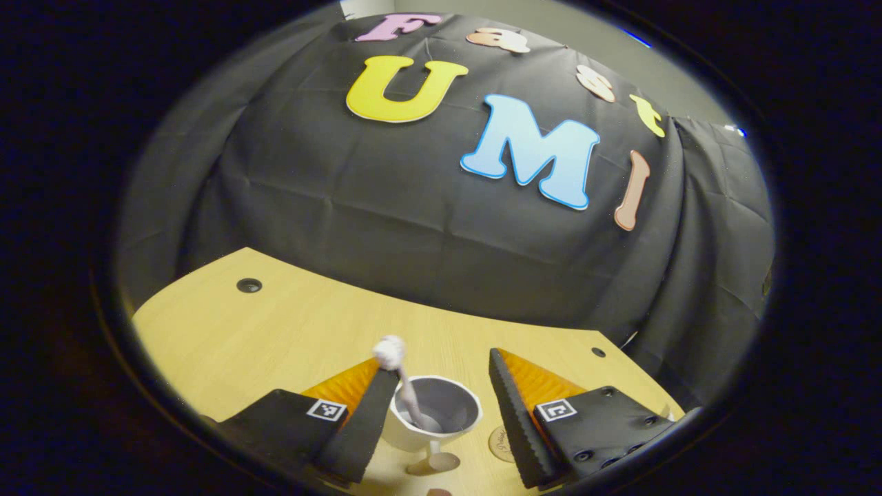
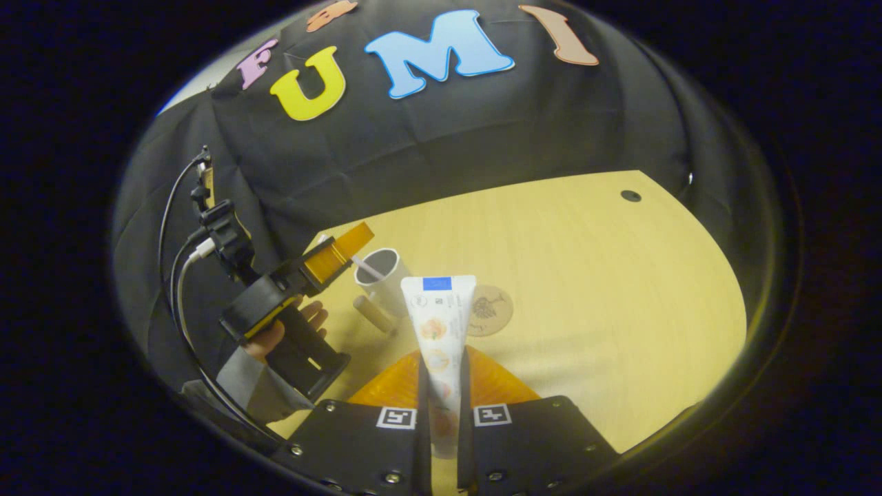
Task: Put the toothbrush and toothpaste on the desktop into the cup, then pick up the cup and place it on the coaster on the desktop.
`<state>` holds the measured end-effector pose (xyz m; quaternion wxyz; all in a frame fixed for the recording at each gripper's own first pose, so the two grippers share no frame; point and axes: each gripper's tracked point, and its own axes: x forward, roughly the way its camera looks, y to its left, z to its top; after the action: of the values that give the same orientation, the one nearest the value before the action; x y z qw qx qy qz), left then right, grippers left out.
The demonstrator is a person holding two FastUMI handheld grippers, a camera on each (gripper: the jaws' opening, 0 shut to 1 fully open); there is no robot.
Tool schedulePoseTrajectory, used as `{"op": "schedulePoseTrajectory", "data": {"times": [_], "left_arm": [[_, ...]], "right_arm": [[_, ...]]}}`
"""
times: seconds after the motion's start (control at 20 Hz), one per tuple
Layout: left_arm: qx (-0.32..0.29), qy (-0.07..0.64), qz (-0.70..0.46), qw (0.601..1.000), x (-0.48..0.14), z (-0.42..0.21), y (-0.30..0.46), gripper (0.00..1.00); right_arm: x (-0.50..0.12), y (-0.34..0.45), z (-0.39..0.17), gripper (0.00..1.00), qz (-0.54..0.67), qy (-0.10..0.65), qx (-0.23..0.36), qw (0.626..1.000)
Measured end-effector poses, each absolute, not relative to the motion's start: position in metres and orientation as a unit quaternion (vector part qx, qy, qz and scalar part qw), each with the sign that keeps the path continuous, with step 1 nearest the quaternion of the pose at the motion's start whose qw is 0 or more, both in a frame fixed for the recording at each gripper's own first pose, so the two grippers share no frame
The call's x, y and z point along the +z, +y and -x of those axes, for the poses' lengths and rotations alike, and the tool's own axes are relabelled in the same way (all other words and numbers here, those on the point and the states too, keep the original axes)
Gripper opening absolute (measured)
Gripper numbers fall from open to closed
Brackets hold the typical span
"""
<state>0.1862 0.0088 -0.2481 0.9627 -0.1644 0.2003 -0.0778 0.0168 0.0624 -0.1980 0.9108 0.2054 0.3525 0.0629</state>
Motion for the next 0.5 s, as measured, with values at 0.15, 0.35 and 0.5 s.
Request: {"op": "schedulePoseTrajectory", "data": {"times": [0.15, 0.35, 0.5], "left_arm": [[-0.071, 0.212, 0.156, 0.962, -0.247, -0.175, 0.017, 0.86], [-0.065, 0.219, 0.142, 0.963, -0.241, -0.163, 0.032, 0.89], [-0.064, 0.239, 0.135, 0.959, -0.246, -0.154, 0.039, 0.94]], "right_arm": [[-0.189, 0.076, -0.040, 0.16, -0.206, 0.335, 0.086, 0.915], [-0.176, 0.091, -0.076, 0.16, -0.210, 0.303, 0.103, 0.924], [-0.164, 0.102, -0.103, 0.15, -0.210, 0.274, 0.114, 0.932]]}}
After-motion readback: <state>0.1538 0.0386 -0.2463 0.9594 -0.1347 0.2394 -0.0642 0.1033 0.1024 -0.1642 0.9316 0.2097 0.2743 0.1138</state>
